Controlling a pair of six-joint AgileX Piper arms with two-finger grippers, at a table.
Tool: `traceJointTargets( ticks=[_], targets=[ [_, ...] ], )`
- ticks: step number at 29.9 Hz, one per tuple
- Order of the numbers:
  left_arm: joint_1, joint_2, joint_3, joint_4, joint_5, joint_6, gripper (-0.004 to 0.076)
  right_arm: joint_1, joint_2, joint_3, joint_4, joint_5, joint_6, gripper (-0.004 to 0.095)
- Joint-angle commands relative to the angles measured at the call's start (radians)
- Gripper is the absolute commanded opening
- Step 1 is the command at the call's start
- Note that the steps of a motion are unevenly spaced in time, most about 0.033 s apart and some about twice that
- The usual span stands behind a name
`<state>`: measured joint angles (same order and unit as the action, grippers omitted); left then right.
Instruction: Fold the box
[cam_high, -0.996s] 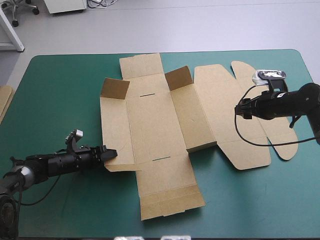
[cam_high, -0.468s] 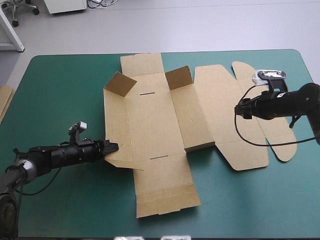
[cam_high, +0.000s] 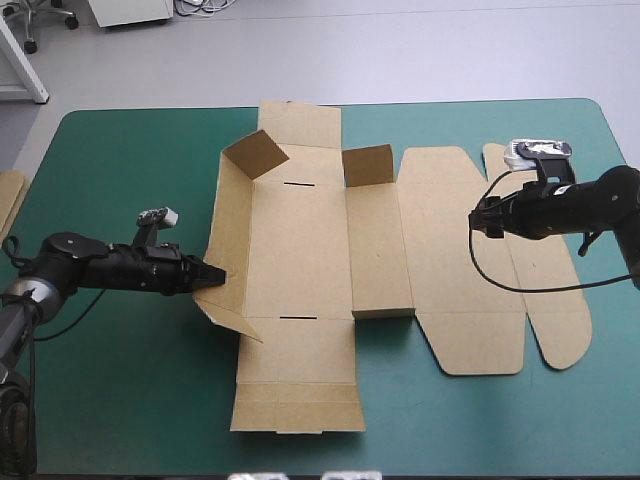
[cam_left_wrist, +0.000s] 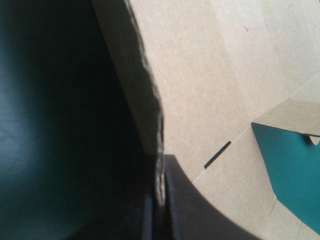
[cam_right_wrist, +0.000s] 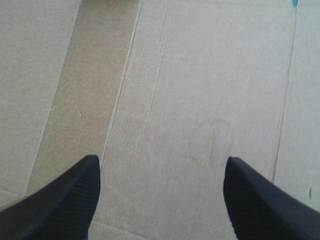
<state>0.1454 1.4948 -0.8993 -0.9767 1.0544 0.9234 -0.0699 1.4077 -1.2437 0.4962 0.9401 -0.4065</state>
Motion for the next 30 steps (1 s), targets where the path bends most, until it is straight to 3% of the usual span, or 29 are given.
traceJointTargets(
  ticks=[1,5,15,25,30],
  targets=[
    [-0.008,-0.028,-0.125,0.05,0.147,-0.028,-0.001,-0.007,-0.029,-0.035,0.035,-0.025,-0.014,0.0656],
    [-0.009,-0.015,-0.25,0.128,0.222,-0.078,-0.001,-0.007,-0.029,-0.035,0.067,-0.025,-0.028,0.0656],
    [-0.05,0.002,-0.53,0.347,0.217,-0.144,-0.0008,-0.006,-0.031,-0.039,0.074,0.023,-0.032,0.0656],
    [-0.207,0.061,-0.805,0.645,0.217,-0.145,0.0008,-0.006,-0.033,-0.119,0.043,0.055,-0.022,0.0597],
    [-0.279,0.082,-0.861,0.73,0.165,-0.058,0.0001,-0.006,-0.033,-0.124,-0.016,0.059,0.002,0.0597]
  ],
)
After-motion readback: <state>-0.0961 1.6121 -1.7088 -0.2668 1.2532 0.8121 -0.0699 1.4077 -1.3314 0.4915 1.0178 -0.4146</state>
